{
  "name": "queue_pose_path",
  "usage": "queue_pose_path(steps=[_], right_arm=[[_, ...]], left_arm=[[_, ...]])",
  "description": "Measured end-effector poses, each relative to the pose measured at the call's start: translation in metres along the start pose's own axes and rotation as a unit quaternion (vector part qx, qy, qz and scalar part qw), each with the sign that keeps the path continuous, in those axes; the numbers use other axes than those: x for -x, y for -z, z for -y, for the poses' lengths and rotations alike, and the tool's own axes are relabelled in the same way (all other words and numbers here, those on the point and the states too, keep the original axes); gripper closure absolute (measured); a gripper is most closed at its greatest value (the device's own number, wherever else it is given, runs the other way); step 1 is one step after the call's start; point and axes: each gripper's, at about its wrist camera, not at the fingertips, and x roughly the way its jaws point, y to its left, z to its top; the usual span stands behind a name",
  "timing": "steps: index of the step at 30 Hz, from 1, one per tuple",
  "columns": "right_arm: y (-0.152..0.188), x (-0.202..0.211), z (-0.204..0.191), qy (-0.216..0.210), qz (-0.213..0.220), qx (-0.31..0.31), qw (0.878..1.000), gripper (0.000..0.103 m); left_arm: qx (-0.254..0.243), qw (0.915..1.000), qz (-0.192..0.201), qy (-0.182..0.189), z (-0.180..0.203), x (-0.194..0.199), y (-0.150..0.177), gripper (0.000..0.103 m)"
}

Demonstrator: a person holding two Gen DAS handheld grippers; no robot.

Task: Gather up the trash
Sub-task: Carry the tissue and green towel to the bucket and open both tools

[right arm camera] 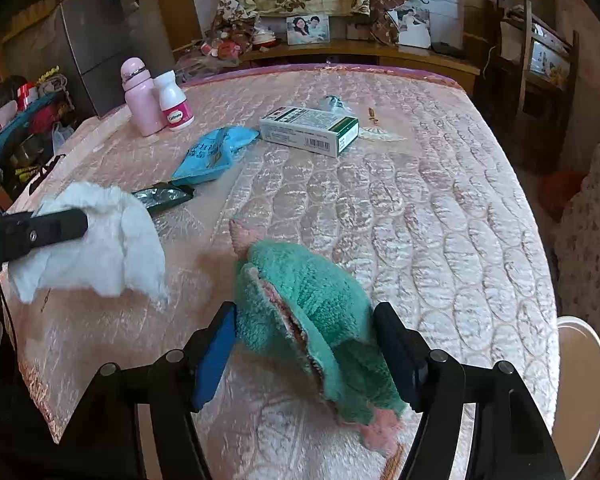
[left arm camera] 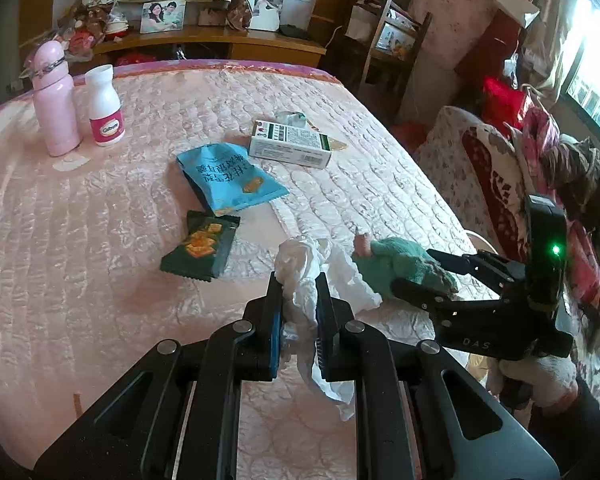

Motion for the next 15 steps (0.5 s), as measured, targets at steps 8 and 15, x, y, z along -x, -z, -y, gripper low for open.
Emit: queue_pose_path(steps=[8, 15], right_arm=[[0.01, 0.032, 0.005, -0.008, 0.024, 0.001, 1.0, 0.058], [0.021, 0.074, 0.035, 0.001, 0.063, -0.057, 0.996, 0.058]], left_arm=[[-0.011, 0.9999, 0.003, 0.009, 0.021, -0.005, -0.006, 0.092], [-0.033, 0.999, 0.007, 0.029, 0.056, -0.015, -0.011, 0.092]])
